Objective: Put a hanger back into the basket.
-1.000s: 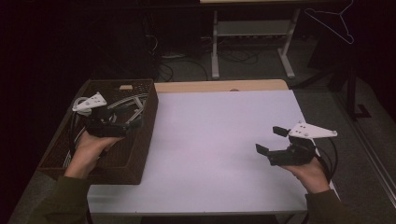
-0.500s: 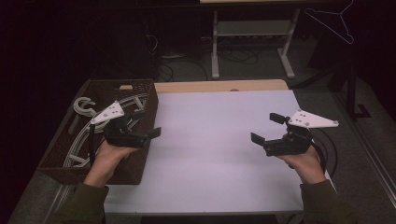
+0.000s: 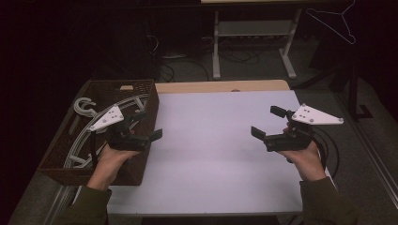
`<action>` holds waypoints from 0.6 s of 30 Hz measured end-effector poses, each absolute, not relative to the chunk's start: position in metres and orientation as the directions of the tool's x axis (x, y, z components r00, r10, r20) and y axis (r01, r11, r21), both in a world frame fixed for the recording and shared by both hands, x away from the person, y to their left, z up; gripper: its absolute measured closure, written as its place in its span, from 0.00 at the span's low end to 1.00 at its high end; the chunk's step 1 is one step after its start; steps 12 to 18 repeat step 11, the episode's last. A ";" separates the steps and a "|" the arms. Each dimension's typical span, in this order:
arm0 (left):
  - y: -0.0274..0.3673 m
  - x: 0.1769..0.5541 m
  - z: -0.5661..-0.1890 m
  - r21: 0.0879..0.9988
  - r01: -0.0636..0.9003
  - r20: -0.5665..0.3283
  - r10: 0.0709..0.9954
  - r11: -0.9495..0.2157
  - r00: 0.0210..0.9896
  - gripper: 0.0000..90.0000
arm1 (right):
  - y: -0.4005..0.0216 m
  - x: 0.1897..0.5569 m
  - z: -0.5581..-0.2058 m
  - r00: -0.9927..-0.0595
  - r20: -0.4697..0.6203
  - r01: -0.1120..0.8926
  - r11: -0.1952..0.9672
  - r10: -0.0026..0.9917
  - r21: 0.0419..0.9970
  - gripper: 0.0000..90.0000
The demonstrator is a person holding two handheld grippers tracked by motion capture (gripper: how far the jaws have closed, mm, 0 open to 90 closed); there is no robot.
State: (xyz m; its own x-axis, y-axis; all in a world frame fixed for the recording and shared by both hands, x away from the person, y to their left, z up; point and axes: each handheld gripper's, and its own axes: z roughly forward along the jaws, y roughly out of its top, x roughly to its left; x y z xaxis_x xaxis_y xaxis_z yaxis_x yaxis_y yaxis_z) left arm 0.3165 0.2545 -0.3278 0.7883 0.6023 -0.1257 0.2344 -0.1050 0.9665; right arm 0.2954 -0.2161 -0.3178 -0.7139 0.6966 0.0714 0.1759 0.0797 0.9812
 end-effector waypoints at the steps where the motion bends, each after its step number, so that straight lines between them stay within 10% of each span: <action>1: 0.254 0.316 -0.328 0.967 0.233 -0.124 0.602 -0.106 0.789 0.02 | -0.216 0.295 -0.318 -0.715 0.072 0.176 0.080 0.696 0.981 0.00; 18: 0.254 0.315 -0.327 0.967 0.232 -0.126 0.595 -0.104 0.794 0.02 | -0.215 0.295 -0.318 -0.718 0.072 0.176 0.081 0.692 0.981 0.00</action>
